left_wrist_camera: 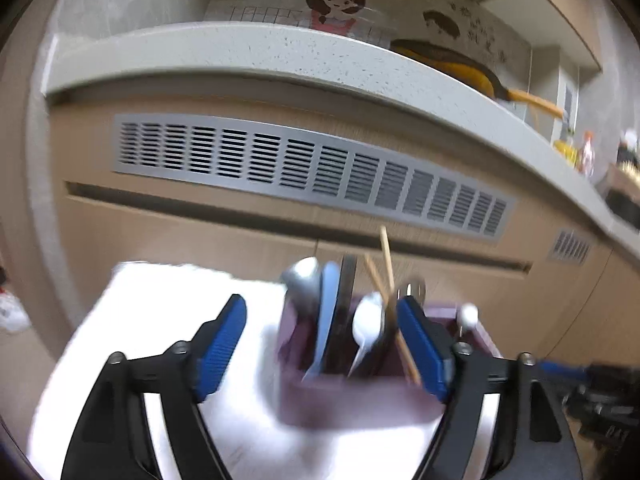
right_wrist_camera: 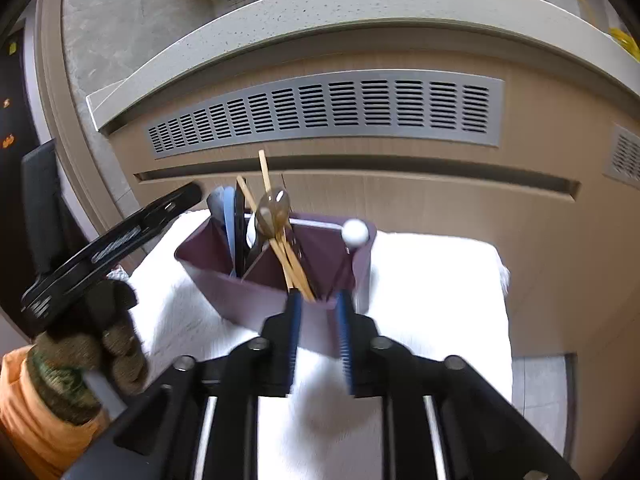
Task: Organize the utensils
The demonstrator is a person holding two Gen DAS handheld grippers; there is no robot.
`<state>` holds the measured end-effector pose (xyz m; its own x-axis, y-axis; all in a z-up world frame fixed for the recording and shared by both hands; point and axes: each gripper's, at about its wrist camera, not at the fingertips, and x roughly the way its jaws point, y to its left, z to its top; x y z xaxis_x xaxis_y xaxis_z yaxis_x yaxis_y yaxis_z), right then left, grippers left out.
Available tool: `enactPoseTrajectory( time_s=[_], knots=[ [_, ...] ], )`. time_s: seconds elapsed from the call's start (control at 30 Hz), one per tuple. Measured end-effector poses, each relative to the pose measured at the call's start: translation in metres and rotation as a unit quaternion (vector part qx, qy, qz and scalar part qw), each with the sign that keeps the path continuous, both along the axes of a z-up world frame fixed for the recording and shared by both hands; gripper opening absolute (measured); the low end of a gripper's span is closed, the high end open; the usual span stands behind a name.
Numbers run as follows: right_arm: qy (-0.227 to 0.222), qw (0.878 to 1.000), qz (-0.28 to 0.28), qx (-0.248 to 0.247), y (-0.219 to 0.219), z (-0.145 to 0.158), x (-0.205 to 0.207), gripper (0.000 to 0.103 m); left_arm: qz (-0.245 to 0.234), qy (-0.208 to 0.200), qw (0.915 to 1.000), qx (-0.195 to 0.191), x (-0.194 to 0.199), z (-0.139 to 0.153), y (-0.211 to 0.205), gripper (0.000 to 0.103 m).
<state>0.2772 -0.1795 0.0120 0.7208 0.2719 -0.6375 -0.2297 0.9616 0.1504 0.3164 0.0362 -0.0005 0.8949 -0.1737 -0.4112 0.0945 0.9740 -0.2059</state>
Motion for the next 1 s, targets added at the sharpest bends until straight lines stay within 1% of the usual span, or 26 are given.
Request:
enactPoseTrajectory(
  time_s=[0.03,0.1,0.13,0.2,0.23,0.3,0.37,0.47,0.5,0.57,0.63,0.67,0.73,0.83,1.0],
  knots=[
    [-0.001,1.000,-0.001,0.002,0.001,-0.001,-0.007,0.026,0.006,-0.003,0.9998,0.021,-0.015,0.001,-0.002,0.087],
    [-0.004,1.000,0.000,0.004,0.004,-0.001,-0.023,0.029,0.017,-0.009,0.9986,0.050,-0.042,0.003,-0.006,0.099],
    [-0.008,1.000,0.000,0.001,0.007,-0.001,-0.032,0.031,0.019,-0.012,0.9978,0.062,-0.059,0.003,-0.007,0.101],
    [-0.021,1.000,-0.002,-0.009,0.014,-0.001,-0.053,0.035,0.022,-0.011,0.9973,0.070,-0.082,0.005,-0.007,0.103],
    [-0.028,0.999,-0.003,-0.014,0.017,-0.001,-0.065,0.037,0.027,-0.001,0.9971,0.071,-0.098,0.005,-0.007,0.103],
    [-0.037,0.999,-0.008,-0.021,0.021,-0.002,-0.084,0.043,0.037,0.011,0.9967,0.072,-0.119,0.007,-0.006,0.103],
    [-0.052,0.998,-0.019,-0.024,0.023,-0.001,-0.104,0.059,0.051,0.009,0.9962,0.071,-0.145,0.008,-0.004,0.103],
    [-0.081,0.995,-0.041,-0.039,0.023,0.000,-0.135,0.073,0.066,0.003,0.9953,0.071,-0.184,0.005,0.001,0.103],
    [-0.087,0.994,-0.046,-0.041,0.023,0.000,-0.144,0.076,0.069,0.002,0.9948,0.074,-0.195,0.004,0.000,0.103],
    [-0.096,0.993,-0.056,-0.037,0.022,0.001,-0.160,0.090,0.065,-0.003,0.9944,0.084,-0.212,0.003,-0.004,0.103],
    [-0.104,0.992,-0.064,-0.028,0.019,0.002,-0.174,0.098,0.058,-0.008,0.9936,0.096,-0.227,0.002,-0.009,0.103],
    [-0.106,0.992,-0.069,-0.027,0.018,0.002,-0.178,0.100,0.057,-0.008,0.9937,0.096,-0.231,0.001,-0.010,0.103],
    [-0.108,0.990,-0.084,-0.033,0.016,-0.002,-0.187,0.101,0.058,-0.005,0.9940,0.093,-0.236,0.000,-0.011,0.103],
    [-0.097,0.989,-0.098,-0.046,0.013,-0.009,-0.193,0.101,0.057,-0.002,0.9936,0.097,-0.243,-0.002,-0.016,0.103],
    [-0.103,0.988,-0.109,-0.043,0.006,-0.007,-0.197,0.101,0.045,0.004,0.9936,0.103,-0.243,-0.005,-0.026,0.103]
  ],
)
